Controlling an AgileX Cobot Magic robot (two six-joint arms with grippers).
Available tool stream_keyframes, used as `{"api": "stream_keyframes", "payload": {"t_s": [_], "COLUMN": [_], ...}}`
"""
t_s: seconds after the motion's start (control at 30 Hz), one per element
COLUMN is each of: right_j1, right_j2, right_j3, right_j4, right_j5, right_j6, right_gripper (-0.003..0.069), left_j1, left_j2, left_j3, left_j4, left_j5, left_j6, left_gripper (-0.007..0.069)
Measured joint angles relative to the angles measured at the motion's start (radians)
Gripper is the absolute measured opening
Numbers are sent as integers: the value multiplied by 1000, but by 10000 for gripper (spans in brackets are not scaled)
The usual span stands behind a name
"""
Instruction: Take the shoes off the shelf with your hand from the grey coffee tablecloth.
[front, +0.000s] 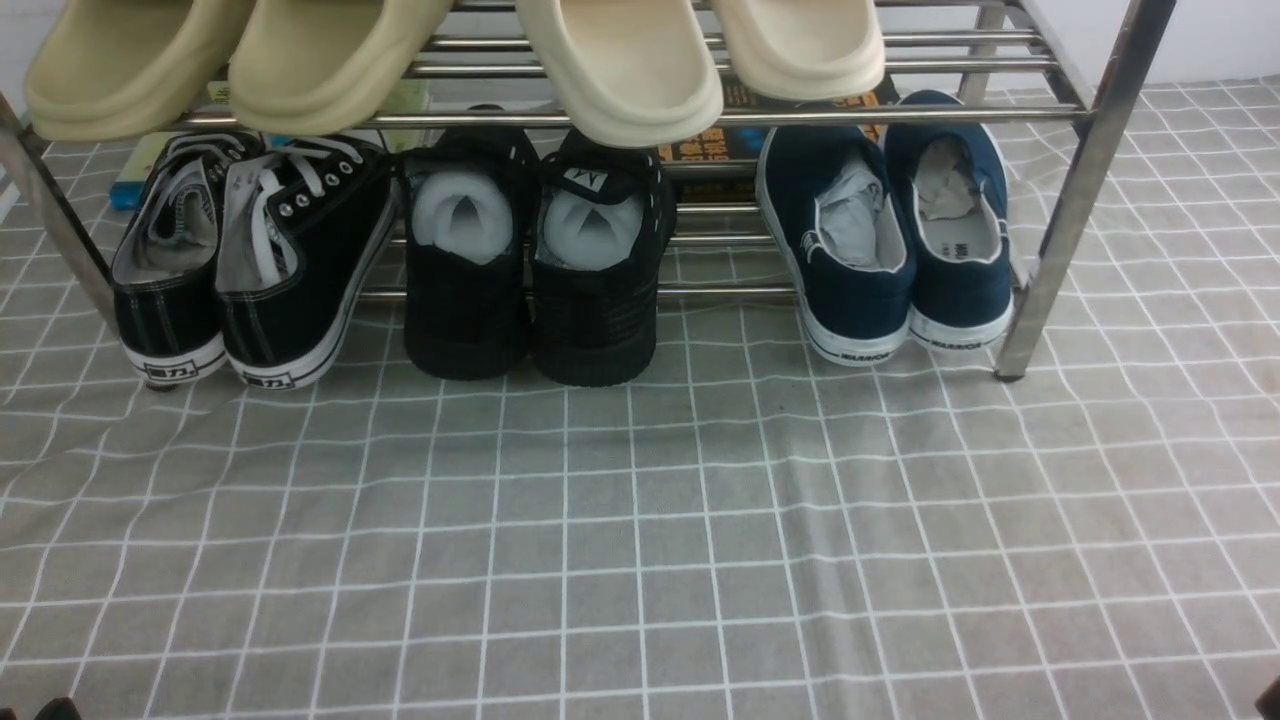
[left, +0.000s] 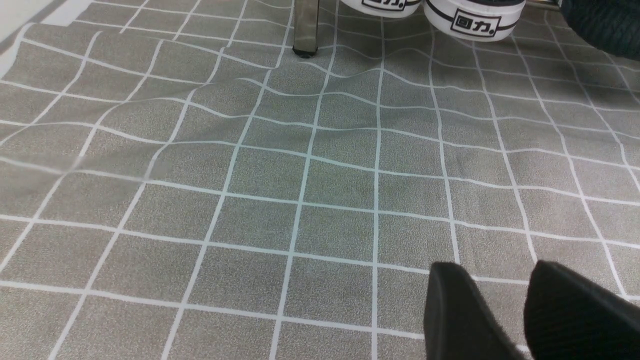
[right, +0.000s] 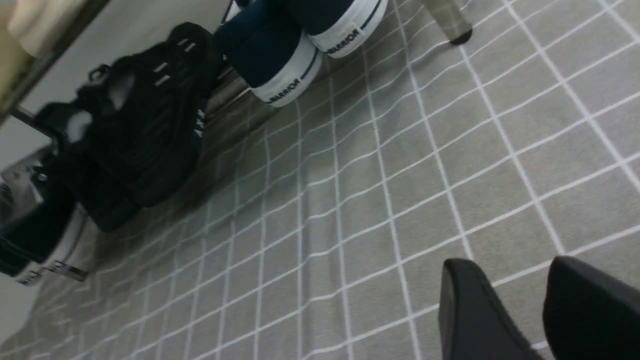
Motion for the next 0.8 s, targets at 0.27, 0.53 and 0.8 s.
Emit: {"api": "stream_keyframes", "payload": {"t_s": [0.27, 0.53, 0.8], "right_j1": [0, 0, 24], "right_j2": [1, 399, 1025], "right_j3": [-45, -433, -670], "right_j4": [71, -205, -321], "right_j5": [-52, 208, 491], "right_j6": [-68, -163, -254], "right_gripper": [188, -5, 52], "left_j1": [0, 0, 0], "left_j2": [0, 0, 0], "left_j3": [0, 0, 0], "left_j4": [0, 0, 0], "left_j5": [0, 0, 0], "left_j6": [0, 0, 0], "left_gripper": [239, 239, 239]}}
